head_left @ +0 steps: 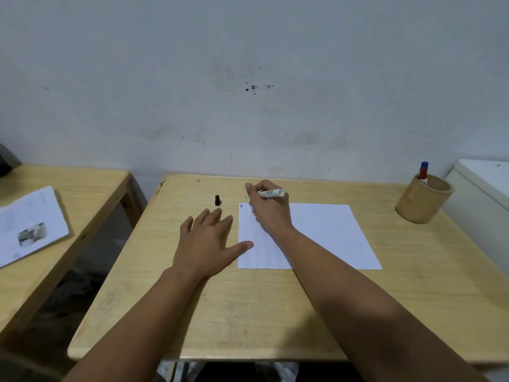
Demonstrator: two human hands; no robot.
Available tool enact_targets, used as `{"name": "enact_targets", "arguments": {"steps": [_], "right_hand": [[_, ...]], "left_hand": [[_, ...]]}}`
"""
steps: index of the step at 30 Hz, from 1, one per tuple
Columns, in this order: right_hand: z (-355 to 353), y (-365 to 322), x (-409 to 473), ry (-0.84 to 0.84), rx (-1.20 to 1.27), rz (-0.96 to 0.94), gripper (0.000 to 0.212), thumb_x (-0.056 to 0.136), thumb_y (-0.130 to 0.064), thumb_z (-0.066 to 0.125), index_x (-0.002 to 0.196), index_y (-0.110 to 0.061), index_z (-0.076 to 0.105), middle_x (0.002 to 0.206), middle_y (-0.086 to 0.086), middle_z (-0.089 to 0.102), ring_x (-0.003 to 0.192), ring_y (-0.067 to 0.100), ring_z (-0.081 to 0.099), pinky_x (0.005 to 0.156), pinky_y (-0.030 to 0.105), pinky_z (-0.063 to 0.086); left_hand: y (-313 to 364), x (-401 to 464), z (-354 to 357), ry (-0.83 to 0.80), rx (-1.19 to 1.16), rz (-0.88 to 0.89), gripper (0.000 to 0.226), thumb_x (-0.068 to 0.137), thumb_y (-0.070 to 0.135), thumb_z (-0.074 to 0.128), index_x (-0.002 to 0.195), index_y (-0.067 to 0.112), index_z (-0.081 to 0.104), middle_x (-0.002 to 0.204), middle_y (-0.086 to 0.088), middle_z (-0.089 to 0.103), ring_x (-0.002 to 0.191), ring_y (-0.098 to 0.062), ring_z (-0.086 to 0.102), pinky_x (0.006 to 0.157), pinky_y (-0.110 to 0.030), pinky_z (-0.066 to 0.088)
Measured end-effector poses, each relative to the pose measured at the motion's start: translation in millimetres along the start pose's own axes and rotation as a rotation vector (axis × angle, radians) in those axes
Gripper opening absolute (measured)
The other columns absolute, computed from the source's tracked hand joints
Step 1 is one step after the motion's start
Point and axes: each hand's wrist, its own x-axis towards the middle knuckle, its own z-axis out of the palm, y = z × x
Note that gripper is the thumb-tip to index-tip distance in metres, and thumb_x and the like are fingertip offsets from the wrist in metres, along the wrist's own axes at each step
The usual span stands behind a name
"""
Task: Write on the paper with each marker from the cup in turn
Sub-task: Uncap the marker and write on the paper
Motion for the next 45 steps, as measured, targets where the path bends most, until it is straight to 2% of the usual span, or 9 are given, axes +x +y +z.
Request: {"name": "enact_targets", "arguments": {"steps": [3,8,25,32,35,38,40,42,45], "right_hand": [[0.5,5.5,-1.7,-0.015,0.028,0.041,0.031,0.091,-0.038,0.073,0.079,-0.010,0.067,0.078,0.014,0.077,0.060,0.017,0.072,0.057,0.029,0.057],[0.9,6.6,-0.5,-0.019,0.076,0.089,0.029,0.088,-0.025,0.069,0.079,0.002,0.063,0.076,0.015,0.078,0.057,0.017,0.071,0.058,0.030,0.057],[4.3,14.3,5.5,-0.021,-0.021,0.034,0.025,0.084,-0.032,0.069,0.075,-0.008,0.069,0.071,0.011,0.077,0.056,0.016,0.073,0.065,0.042,0.064],[3.3,9.8,3.2,-0.042,-0.023,0.045,0.022,0.083,-0.028,0.069,0.067,-0.013,0.063,0.075,0.015,0.077,0.058,0.018,0.071,0.063,0.036,0.059],[0.6,5.1,-0.1,-0.042,0.092,0.086,0.022,0.088,-0.023,0.071,0.072,-0.011,0.063,0.070,0.016,0.072,0.060,0.020,0.068,0.058,0.033,0.056],[-3.5,-4.9,-0.5,-0.060,0.143,0.082,0.029,0.091,-0.037,0.077,0.074,-0.019,0.061,0.073,0.019,0.070,0.060,0.019,0.063,0.056,0.031,0.050],[-10.6,-16.1,1.6,-0.044,0.073,-0.012,0.035,0.089,-0.046,0.080,0.075,-0.022,0.059,0.074,0.012,0.070,0.062,0.015,0.061,0.058,0.029,0.048],[-24.6,-29.3,3.4,-0.015,0.087,-0.078,0.033,0.086,-0.043,0.085,0.077,-0.020,0.064,0.074,0.002,0.071,0.070,0.013,0.065,0.065,0.030,0.050],[-49.3,-48.8,1.8,-0.027,0.197,-0.059,0.030,0.088,-0.049,0.084,0.089,-0.020,0.077,0.079,-0.004,0.075,0.068,0.014,0.066,0.061,0.030,0.054]], "left_hand": [[1.6,-1.0,-1.3,-0.004,-0.018,-0.002,0.093,0.080,0.090,0.034,0.152,0.031,0.046,0.168,0.002,0.029,0.158,-0.021,0.014,0.125,-0.053,0.009],[3.3,-1.5,-0.7,-0.041,-0.009,-0.020,0.098,0.080,0.091,0.033,0.156,0.029,0.038,0.171,0.001,0.021,0.160,-0.021,0.006,0.125,-0.059,0.000],[2.1,-0.3,0.8,-0.032,-0.003,-0.025,0.098,0.079,0.092,0.032,0.156,0.031,0.038,0.171,0.002,0.020,0.160,-0.019,0.006,0.126,-0.057,-0.001],[2.1,-1.5,-0.4,-0.031,-0.018,-0.030,0.097,0.079,0.091,0.034,0.156,0.031,0.038,0.171,0.003,0.019,0.160,-0.018,0.005,0.126,-0.056,-0.002],[2.1,-1.6,-0.8,-0.040,-0.018,-0.031,0.100,0.077,0.092,0.033,0.157,0.032,0.037,0.172,0.004,0.019,0.160,-0.018,0.005,0.126,-0.056,-0.002],[2.5,-2.0,-1.4,-0.037,-0.023,-0.043,0.103,0.075,0.094,0.032,0.157,0.033,0.036,0.172,0.005,0.019,0.160,-0.017,0.006,0.126,-0.056,0.000],[2.5,-1.6,-2.5,-0.047,-0.018,-0.050,0.104,0.074,0.095,0.031,0.158,0.033,0.036,0.172,0.006,0.018,0.160,-0.016,0.005,0.126,-0.055,0.000],[5.5,-3.2,-5.8,-0.050,-0.003,-0.048,0.105,0.073,0.096,0.031,0.157,0.033,0.037,0.171,0.006,0.019,0.159,-0.016,0.006,0.126,-0.055,0.001],[9.5,-2.5,-9.6,0.021,-0.103,-0.106,0.093,0.076,0.091,0.044,0.148,0.030,0.050,0.163,0.007,0.039,0.153,-0.015,0.028,0.124,-0.053,0.015]]}}
